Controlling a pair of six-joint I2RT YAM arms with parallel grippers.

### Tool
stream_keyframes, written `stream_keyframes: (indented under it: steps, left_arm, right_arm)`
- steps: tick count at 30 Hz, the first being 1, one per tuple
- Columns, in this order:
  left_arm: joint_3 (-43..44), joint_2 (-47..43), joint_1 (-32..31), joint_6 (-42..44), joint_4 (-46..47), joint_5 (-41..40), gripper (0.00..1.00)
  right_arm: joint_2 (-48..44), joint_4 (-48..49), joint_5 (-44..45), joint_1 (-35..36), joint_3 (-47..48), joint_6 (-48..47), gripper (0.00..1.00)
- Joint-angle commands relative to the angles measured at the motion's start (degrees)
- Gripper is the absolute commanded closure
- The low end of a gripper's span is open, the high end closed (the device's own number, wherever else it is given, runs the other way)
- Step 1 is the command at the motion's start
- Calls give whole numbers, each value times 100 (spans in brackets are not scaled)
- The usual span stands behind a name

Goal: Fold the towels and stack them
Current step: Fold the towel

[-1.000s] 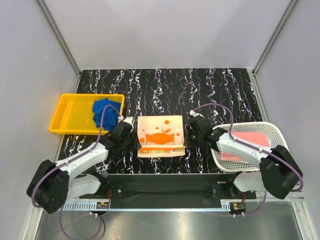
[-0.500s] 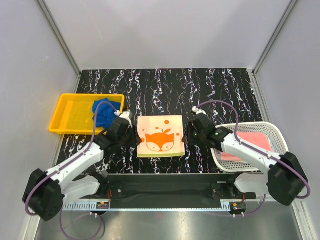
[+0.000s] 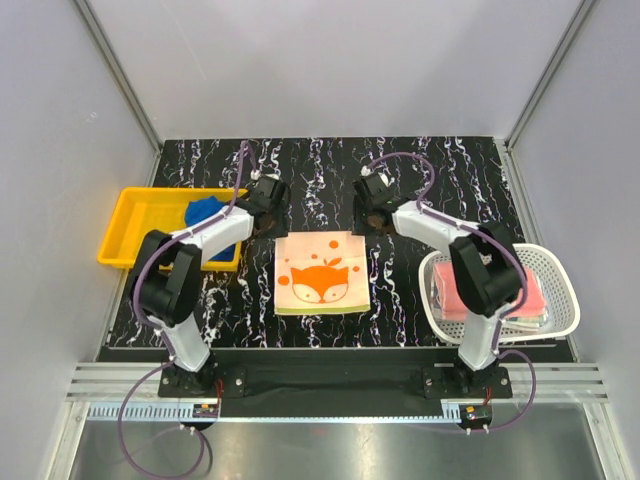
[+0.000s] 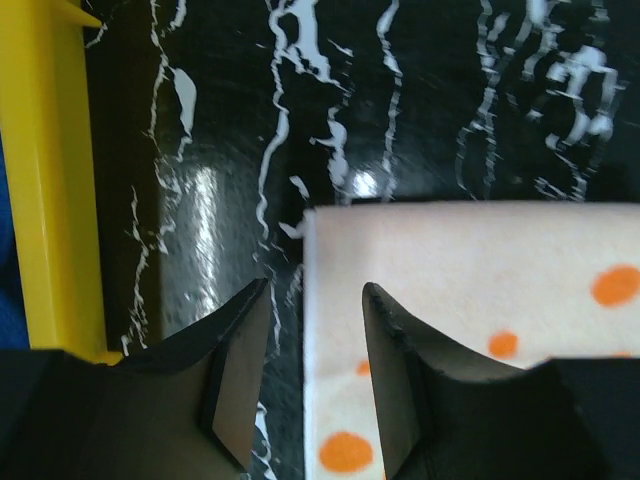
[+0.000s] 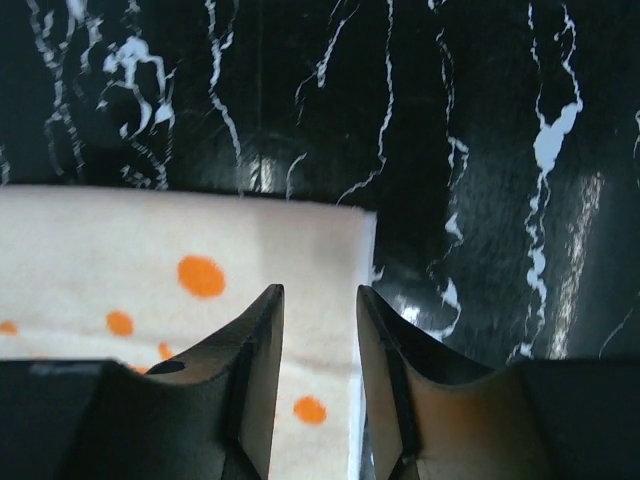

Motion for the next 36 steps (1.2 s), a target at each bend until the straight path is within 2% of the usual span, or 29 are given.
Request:
stream_keyframes:
  steps: [1, 7, 12, 18, 23, 31, 36]
  left_arm:
    - [341, 328, 185, 407, -146, -173, 54]
    - [632, 837, 370, 424, -128, -50, 53]
    - [605, 847, 440, 407, 100, 266, 53]
    - [483, 515, 458, 284, 276, 601, 53]
    - [464, 232, 467, 249, 189, 566, 51]
    - [456, 346, 467, 249, 328, 750, 49]
    - [622, 732, 476, 257, 487, 1013, 49]
  right_arm:
    - [456, -179, 133, -124, 556, -271, 58]
    - [949, -188, 53, -204, 855, -376, 58]
    - [1116, -22, 71, -292, 803, -455, 59]
    - [994, 294, -95, -432, 548, -499, 58]
    - [923, 453, -280, -485, 433, -499, 58]
    - [905, 612, -421, -529, 389, -517, 58]
    - [923, 647, -518, -547, 381, -534, 59]
